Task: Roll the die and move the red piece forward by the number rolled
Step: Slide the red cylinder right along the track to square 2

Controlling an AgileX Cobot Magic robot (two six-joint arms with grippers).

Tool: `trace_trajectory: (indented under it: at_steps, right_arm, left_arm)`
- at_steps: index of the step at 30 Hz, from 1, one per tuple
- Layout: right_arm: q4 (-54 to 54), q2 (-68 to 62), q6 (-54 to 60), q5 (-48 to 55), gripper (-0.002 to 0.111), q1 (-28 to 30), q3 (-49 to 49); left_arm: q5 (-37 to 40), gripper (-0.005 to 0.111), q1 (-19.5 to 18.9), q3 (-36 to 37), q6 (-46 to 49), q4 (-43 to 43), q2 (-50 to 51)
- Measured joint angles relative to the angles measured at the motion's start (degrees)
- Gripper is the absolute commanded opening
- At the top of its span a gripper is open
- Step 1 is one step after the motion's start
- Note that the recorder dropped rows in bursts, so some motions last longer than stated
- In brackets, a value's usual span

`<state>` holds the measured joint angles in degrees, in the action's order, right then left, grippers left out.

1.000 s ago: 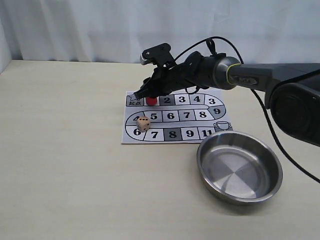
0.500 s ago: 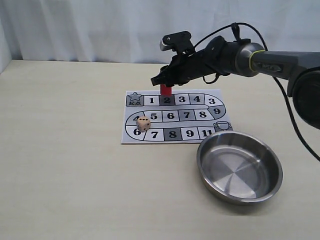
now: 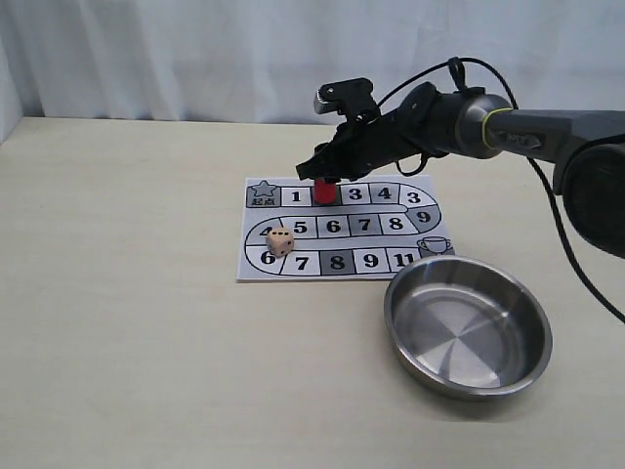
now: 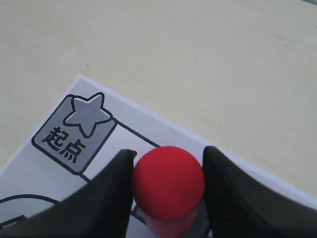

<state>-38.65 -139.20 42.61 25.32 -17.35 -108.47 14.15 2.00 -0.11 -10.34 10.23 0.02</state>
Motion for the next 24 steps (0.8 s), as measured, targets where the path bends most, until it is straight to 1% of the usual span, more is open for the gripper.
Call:
trace_trajectory:
  at_steps: [13,24]
  right_arm:
    - [0.35,2.13,-1.56,-0.73,0.004,4.58,0.0]
    - [0.36,-0.28,-1.53,1.49,0.004,4.62,-0.12]
  left_arm:
    - [0.0,0.0,0.0,0.0,0.0,0.0,0.0]
    - [0.0,0.0,0.0,0.0,0.0,0.0,0.0]
